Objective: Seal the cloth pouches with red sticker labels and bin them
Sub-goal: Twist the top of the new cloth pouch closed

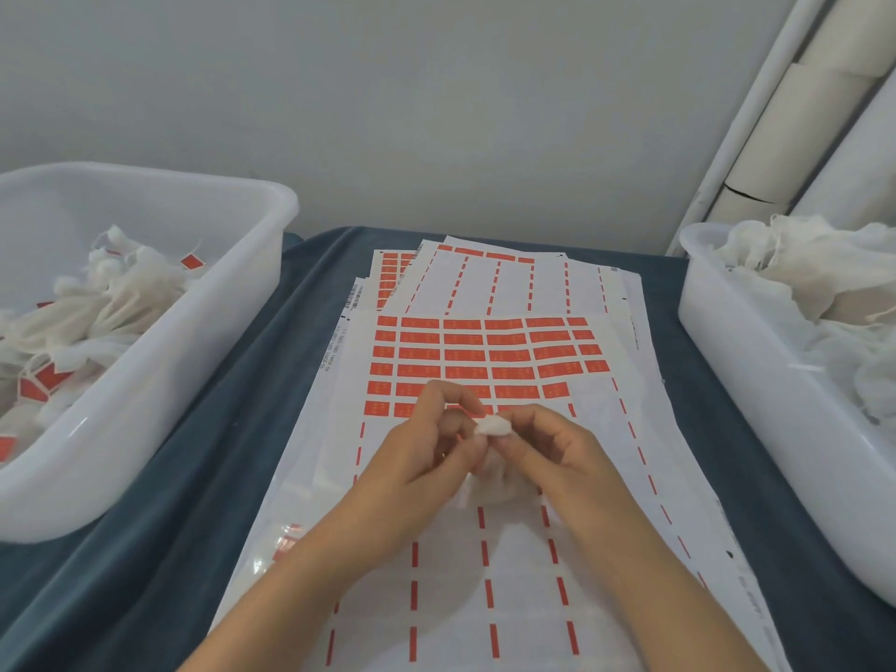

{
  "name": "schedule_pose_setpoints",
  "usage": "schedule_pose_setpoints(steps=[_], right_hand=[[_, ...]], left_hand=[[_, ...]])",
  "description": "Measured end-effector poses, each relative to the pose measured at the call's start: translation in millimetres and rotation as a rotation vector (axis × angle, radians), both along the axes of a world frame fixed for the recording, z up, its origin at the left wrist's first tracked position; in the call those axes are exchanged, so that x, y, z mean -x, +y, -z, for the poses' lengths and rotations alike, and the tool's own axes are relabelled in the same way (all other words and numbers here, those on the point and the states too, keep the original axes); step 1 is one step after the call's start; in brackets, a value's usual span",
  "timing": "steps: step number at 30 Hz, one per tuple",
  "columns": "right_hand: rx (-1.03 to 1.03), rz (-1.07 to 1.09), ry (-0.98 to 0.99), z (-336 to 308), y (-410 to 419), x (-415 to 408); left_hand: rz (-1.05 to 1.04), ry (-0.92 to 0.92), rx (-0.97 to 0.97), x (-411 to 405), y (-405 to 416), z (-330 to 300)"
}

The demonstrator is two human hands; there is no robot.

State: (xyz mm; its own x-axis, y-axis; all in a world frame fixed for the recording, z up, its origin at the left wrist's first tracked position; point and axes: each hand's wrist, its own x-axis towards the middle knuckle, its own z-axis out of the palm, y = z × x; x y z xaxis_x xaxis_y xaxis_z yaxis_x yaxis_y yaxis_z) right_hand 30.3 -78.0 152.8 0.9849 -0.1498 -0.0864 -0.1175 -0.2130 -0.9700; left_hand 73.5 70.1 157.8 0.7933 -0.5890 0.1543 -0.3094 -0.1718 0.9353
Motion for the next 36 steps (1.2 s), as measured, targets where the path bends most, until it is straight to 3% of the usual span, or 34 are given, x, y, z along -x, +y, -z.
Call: schedule_pose_setpoints(steps=[7,13,15,20,23,24,26,28,30,32,36], right_hand=[[-0.262,-0.122,0.127,-7.5,-2.3,3.6],[-0.353,-0.281,0.204,-9.8,-7.8,5.5],[-0.441,-0.255,0.199,-6.8,-10.0,5.6],[-0.705,-0.171,0.191,-4.0,-10.4,0.8],[-0.704,-0.094,0.175,-3.5,-12.0,-0.8],[-0.708,-0.064,0.169,-4.1,-12.9,-0.5],[-0.703,-0.037,0.133,-6.7,-14.3,0.7],[-0.63,-0.046,0.115,-8.2,-14.8,1.1],[-0.525,-0.033,0.115,-7.9,-13.0,1.2],[-0.427,-0.004,0.102,-7.3,-11.1,1.6],[-0.328,-0.011,0.075,-8.2,-6.1,3.0]], left_hand=[[-0.068,0.001,0.06,1.5,0.1,-2.6],[-0.091,0.038,0.06,5.1,-4.6,-5.6],[-0.076,0.14,0.133,3.7,-5.3,-5.5],[0.039,0.611,0.426,-3.7,-5.8,2.3],[0.02,0.687,0.419,-5.2,-8.7,3.8],[-0.05,0.567,0.306,-5.6,-9.4,4.5],[-0.295,0.067,-0.005,-6.3,-8.6,4.9],[-0.479,-0.376,-0.066,-1.9,-6.5,2.5],[-0.457,-0.622,-0.094,4.9,-8.2,5.1],[-0.39,-0.688,-0.114,9.7,-11.6,10.1],[-0.358,-0.57,-0.118,8.7,-11.6,9.1]])
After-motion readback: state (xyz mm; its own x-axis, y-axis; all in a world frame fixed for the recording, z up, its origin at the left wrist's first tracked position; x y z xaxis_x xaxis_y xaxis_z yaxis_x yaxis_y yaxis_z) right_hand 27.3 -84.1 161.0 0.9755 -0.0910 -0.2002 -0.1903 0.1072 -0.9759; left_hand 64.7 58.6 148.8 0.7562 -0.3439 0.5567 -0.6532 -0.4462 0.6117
